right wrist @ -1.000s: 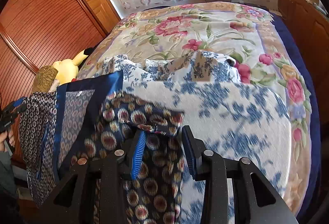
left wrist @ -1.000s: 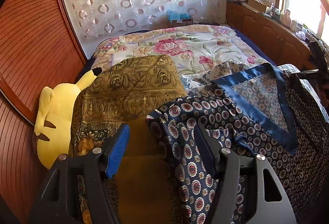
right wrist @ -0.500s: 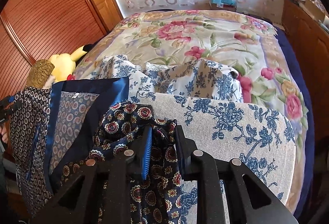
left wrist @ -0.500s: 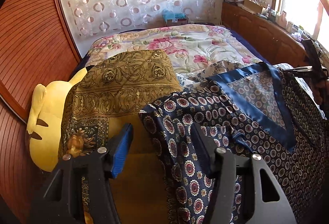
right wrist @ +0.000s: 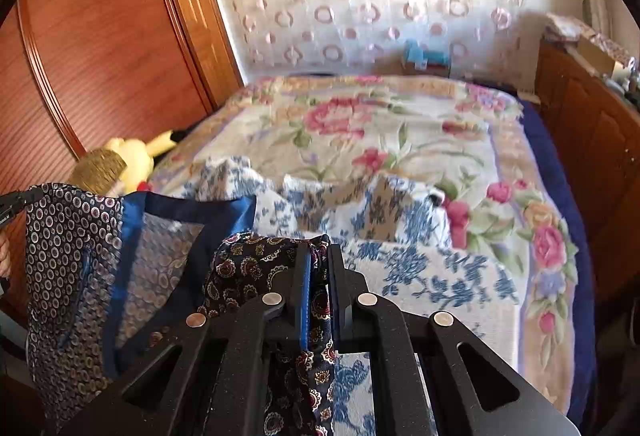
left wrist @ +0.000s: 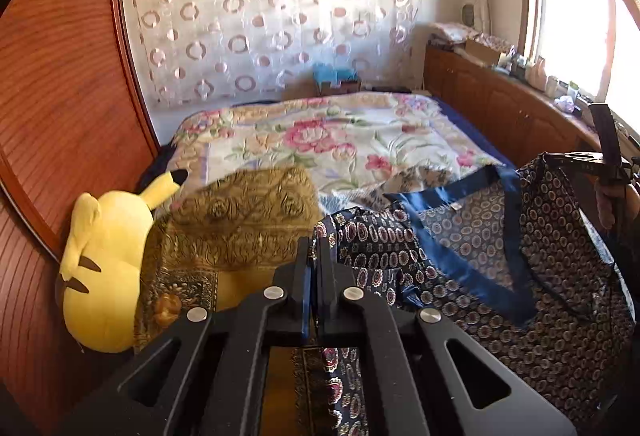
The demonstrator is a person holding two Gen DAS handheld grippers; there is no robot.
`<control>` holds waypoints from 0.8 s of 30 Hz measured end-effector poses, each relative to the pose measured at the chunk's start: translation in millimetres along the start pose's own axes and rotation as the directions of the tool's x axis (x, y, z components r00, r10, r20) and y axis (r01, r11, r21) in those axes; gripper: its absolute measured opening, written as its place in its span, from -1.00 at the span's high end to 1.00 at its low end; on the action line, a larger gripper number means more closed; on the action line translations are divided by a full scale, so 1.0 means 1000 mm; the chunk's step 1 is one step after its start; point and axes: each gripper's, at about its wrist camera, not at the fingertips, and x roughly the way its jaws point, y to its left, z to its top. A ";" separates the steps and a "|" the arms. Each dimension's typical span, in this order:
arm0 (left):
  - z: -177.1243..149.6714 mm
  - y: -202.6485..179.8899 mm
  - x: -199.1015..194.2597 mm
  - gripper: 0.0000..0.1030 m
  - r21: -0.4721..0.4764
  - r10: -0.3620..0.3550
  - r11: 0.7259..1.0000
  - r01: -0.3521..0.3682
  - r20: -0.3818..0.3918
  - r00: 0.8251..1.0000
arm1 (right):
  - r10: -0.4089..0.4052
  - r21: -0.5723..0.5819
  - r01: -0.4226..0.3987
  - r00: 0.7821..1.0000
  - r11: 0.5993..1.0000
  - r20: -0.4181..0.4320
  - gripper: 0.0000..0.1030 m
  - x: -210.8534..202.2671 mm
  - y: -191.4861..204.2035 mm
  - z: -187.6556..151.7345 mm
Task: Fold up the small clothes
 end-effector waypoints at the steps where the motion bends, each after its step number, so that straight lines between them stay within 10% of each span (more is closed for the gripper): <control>1: 0.000 -0.001 -0.006 0.95 0.000 -0.001 1.000 0.001 0.010 1.000 | -0.001 -0.006 0.001 1.000 1.000 0.014 0.86 -0.009 0.003 -0.001; 11: -0.032 -0.013 -0.079 0.95 0.002 -0.019 1.000 0.019 0.117 0.993 | -0.010 -0.057 0.017 0.992 0.998 0.125 0.86 -0.101 0.033 -0.045; 24: -0.145 -0.019 -0.132 0.95 -0.044 -0.054 0.997 0.060 0.111 0.992 | -0.020 -0.006 0.021 0.988 1.000 0.150 0.86 -0.212 0.052 -0.200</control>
